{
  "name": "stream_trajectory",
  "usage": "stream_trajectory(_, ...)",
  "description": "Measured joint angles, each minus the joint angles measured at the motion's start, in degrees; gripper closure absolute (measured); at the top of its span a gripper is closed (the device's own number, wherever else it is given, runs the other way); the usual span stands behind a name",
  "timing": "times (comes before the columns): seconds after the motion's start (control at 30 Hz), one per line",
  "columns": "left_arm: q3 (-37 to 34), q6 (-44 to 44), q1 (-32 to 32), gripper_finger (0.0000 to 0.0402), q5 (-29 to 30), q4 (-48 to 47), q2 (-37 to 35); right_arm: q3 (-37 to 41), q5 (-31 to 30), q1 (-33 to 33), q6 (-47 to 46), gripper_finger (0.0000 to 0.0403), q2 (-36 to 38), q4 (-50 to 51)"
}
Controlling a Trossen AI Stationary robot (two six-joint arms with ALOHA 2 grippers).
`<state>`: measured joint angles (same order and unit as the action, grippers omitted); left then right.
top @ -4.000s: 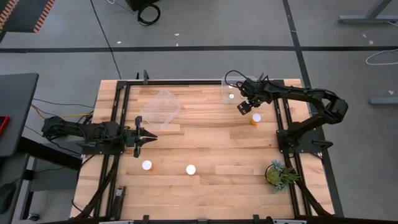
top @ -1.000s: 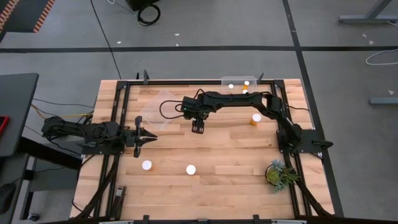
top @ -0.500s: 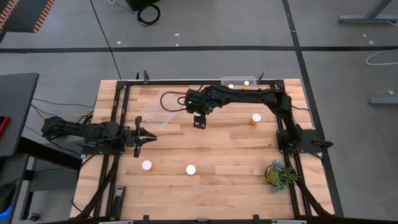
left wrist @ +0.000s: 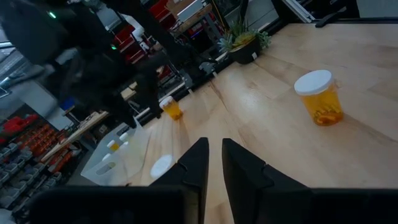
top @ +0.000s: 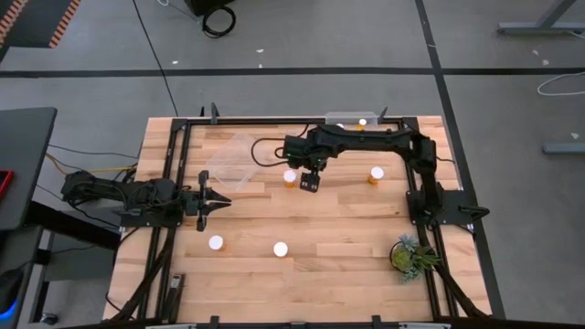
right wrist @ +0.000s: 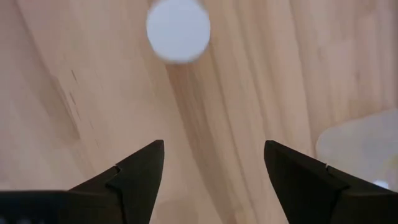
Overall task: Pick and place medicine bottles into bin by pill shape (circle, oval)
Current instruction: Move the orange pill bottle to the center of the table
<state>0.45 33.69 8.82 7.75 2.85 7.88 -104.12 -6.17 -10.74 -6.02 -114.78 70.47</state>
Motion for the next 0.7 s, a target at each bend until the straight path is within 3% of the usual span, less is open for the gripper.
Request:
stream_trajectory(0.3,0.00,0.02,-0.01,0.0348,0.00,0.00,-0.02,7.42,0.83,0.00,-0.04,0.0128,0.00,2.40)
stream_trajectory(0.7,0.00,0.02,-0.02,0.0342,0.00,0.00,0.00,11.38,1.33,-4.03,-0.04,0.0146,0.02,5.89)
